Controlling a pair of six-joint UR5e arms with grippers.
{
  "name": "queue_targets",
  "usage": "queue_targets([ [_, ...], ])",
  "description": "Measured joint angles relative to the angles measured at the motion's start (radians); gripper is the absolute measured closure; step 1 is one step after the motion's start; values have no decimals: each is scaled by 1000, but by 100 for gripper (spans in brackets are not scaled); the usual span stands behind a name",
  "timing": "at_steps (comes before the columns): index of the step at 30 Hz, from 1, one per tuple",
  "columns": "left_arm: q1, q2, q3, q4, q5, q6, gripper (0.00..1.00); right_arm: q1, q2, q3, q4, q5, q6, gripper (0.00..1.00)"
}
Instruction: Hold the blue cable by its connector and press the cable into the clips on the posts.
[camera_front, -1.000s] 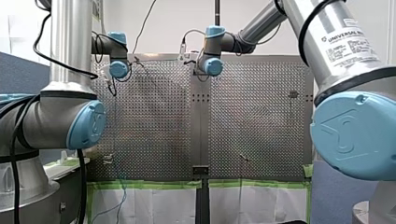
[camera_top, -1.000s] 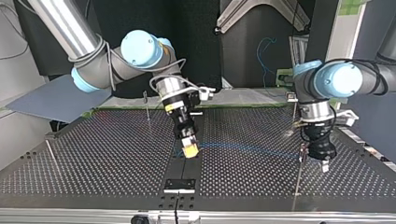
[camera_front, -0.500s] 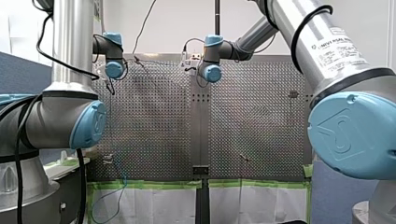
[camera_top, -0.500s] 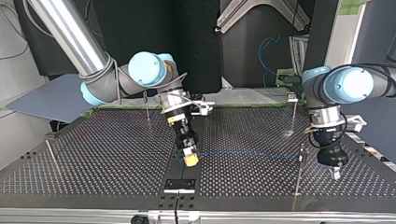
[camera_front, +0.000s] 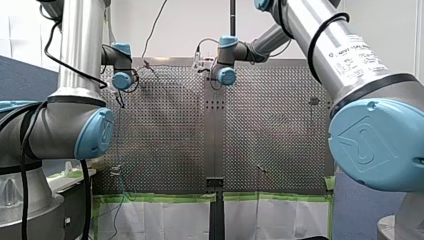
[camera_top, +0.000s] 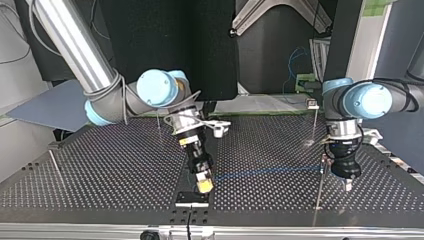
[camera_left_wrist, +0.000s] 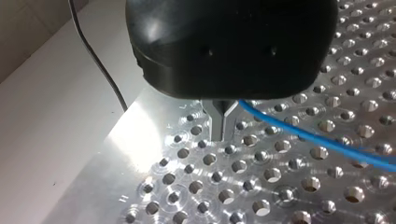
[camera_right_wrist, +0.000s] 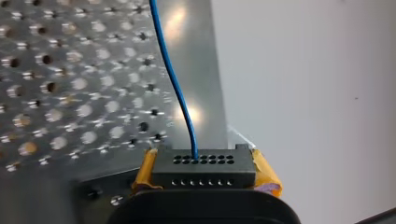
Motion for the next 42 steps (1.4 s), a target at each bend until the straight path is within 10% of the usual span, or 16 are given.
queue_targets([
  [16,5,-2,2,-2,43,-12,88,-7,2,-8,26,-13,0,100],
  [17,5,-2,2,-3,44,-11,16,-7,2,-8,27,-13,-1,100],
  [19,5,-2,1,-5,46,-9,0,-7,2,-8,30,-13,-1,100],
  [42,-32,80,-3,-187,-32,109,0,-3,2,-8,45,-14,-1,100],
])
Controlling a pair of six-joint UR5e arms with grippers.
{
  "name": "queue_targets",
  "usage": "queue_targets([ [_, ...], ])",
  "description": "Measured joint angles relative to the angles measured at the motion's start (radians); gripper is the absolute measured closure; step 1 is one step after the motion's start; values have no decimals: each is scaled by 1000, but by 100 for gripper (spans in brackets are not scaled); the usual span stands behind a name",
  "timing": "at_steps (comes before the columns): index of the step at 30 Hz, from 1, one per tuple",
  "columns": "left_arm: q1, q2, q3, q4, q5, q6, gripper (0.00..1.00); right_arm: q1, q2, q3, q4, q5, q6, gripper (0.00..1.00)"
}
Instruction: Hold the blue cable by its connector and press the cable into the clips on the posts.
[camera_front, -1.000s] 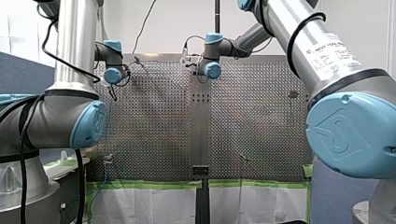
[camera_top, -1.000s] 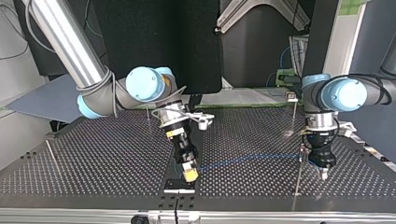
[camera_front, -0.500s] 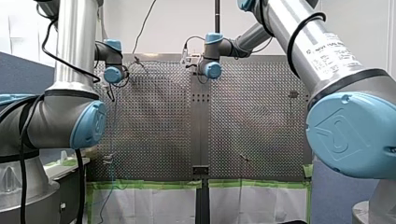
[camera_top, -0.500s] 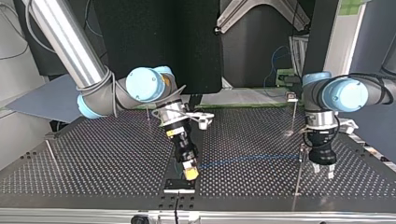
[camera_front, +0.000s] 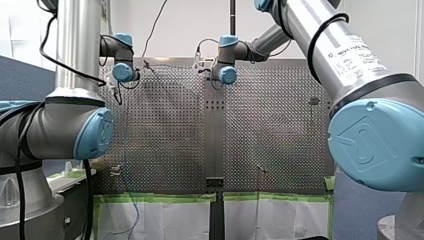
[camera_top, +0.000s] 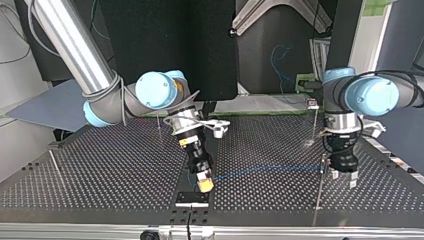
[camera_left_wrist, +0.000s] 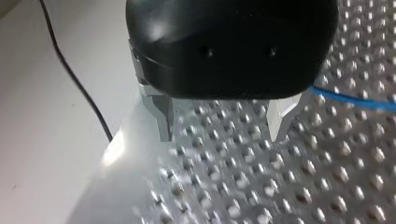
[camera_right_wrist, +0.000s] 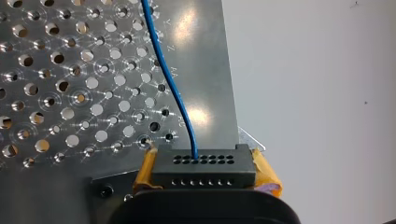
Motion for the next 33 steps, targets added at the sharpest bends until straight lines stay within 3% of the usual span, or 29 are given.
queue_targets([
  [4,-5,34,-10,-34,-1,25,0,1,0,0,2,0,0,100],
  [14,3,113,-79,-114,-3,34,0,3,0,0,8,0,0,100],
  [24,-11,199,-124,-199,55,12,0,0,0,0,8,0,1,100],
  [33,-33,283,-127,-283,69,22,0,-3,0,0,8,0,2,100],
])
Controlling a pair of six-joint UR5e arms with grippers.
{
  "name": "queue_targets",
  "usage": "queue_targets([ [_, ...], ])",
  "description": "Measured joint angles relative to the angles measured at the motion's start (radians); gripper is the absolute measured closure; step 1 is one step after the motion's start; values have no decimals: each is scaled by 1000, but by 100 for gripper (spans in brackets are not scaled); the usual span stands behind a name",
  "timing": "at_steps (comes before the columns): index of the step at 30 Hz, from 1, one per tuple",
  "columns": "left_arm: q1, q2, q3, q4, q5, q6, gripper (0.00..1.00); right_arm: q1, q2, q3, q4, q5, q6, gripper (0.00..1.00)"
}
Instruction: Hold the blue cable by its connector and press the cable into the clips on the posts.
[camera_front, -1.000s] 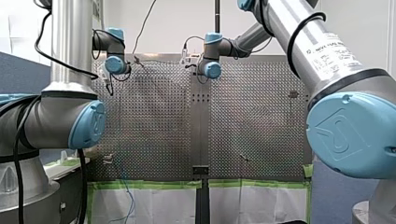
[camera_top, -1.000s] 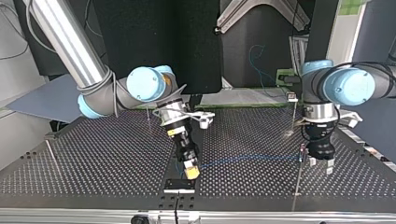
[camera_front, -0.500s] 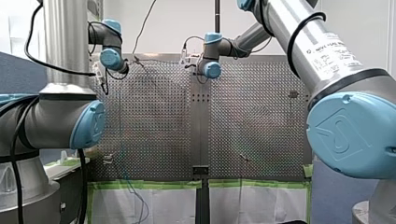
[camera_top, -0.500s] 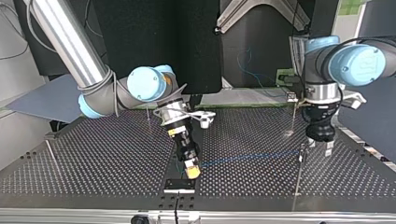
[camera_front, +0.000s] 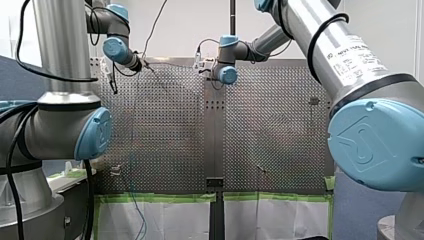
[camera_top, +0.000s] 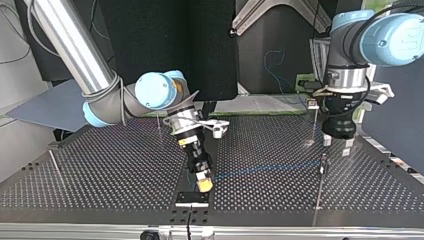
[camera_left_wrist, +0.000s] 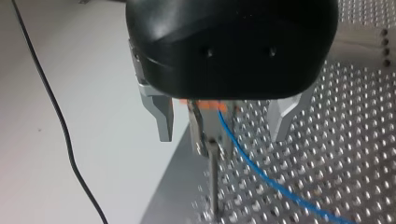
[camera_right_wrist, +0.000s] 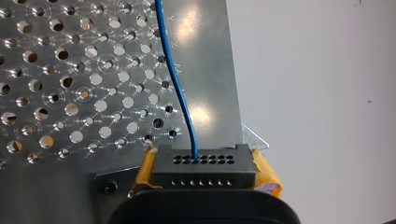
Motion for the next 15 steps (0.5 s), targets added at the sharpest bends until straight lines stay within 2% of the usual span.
queue_targets([
  [7,-26,49,1,-65,-19,55,0,0,0,0,1,0,0,100],
  [15,-53,24,7,-134,-28,123,0,1,0,0,3,0,0,100],
])
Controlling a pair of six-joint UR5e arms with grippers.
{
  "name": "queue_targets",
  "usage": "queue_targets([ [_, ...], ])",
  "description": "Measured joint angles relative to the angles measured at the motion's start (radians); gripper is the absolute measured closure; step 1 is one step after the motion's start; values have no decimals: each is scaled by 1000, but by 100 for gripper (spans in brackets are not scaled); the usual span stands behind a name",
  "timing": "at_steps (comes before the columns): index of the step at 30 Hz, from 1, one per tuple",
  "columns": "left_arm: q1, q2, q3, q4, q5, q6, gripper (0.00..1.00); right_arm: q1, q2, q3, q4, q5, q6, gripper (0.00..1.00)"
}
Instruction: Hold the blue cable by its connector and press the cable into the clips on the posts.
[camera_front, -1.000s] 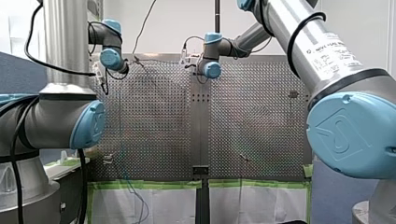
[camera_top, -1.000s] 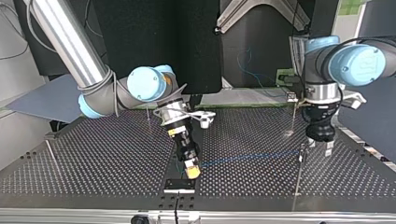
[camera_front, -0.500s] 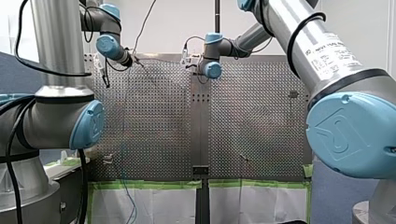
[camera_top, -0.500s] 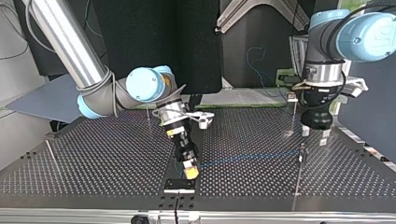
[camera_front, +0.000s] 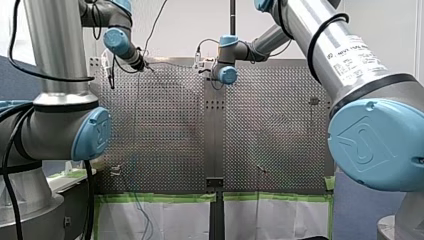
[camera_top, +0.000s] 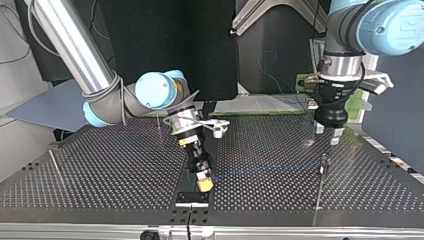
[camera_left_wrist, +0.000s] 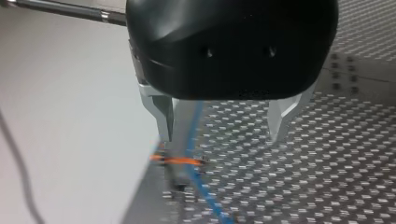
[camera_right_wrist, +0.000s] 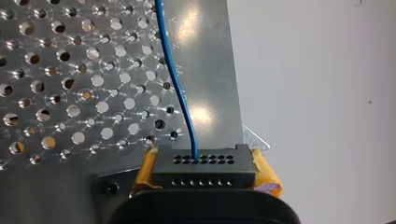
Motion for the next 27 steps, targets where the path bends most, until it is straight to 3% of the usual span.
queue_targets([
  [5,-11,-28,6,-44,-17,43,0,1,0,0,1,0,0,100],
  [12,-18,2,25,-85,-50,105,0,1,0,0,1,0,0,100],
  [19,-25,-35,31,-58,-66,169,0,0,1,0,2,0,0,100],
  [27,-24,-32,47,-2,-67,244,0,-1,1,0,1,1,0,100],
])
